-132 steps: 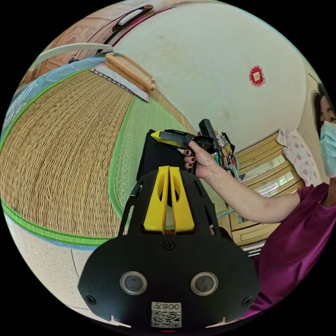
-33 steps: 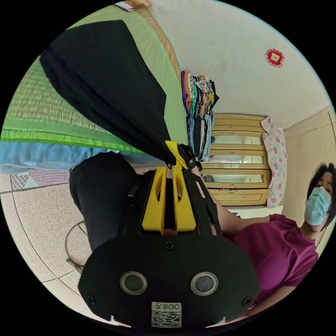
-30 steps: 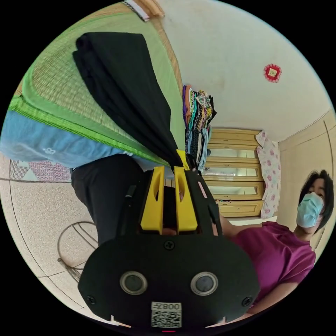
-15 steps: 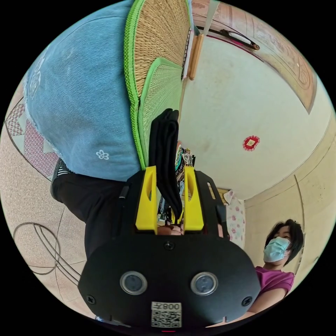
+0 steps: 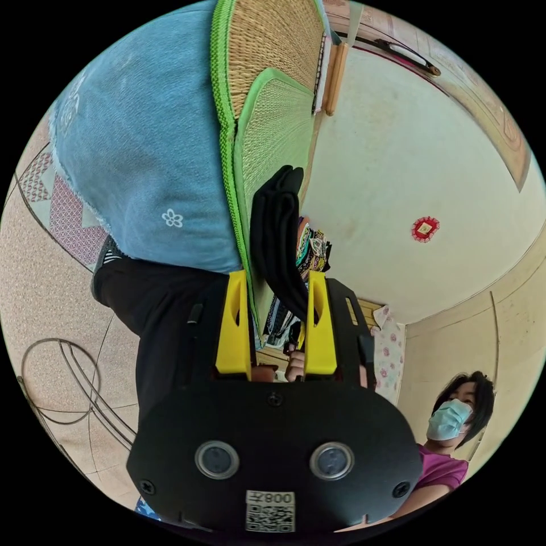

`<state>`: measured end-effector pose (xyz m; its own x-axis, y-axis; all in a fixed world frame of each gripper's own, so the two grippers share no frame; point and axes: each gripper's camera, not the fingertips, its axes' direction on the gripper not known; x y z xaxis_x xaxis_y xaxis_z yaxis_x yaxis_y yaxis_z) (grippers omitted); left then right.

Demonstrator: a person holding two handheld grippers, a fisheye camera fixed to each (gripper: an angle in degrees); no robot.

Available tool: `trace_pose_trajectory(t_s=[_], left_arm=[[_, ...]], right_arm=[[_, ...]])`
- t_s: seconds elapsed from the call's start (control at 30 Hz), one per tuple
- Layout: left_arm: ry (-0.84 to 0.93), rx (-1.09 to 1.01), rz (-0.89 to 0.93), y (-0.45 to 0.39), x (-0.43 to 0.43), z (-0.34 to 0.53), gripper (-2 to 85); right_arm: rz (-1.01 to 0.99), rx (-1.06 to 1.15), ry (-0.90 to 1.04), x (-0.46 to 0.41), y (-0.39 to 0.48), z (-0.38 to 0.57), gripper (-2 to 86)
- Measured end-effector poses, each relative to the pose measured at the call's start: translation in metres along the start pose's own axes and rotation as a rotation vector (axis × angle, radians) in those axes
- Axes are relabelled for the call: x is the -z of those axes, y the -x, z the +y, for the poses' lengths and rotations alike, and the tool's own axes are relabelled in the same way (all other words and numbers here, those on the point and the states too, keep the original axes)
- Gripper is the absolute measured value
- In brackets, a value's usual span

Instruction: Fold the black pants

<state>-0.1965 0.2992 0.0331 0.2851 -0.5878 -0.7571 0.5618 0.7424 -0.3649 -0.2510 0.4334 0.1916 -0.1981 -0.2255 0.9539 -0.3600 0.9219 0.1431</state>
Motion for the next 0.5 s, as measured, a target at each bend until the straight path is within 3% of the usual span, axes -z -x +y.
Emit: trace_pose_trajectory(t_s=[0.5], left_arm=[[0.02,0.059,0.042,0.0,-0.003,0.001,12.3]], right_arm=[[0.002,-0.004,-0.001,0.011,-0.015,0.011,2.0]])
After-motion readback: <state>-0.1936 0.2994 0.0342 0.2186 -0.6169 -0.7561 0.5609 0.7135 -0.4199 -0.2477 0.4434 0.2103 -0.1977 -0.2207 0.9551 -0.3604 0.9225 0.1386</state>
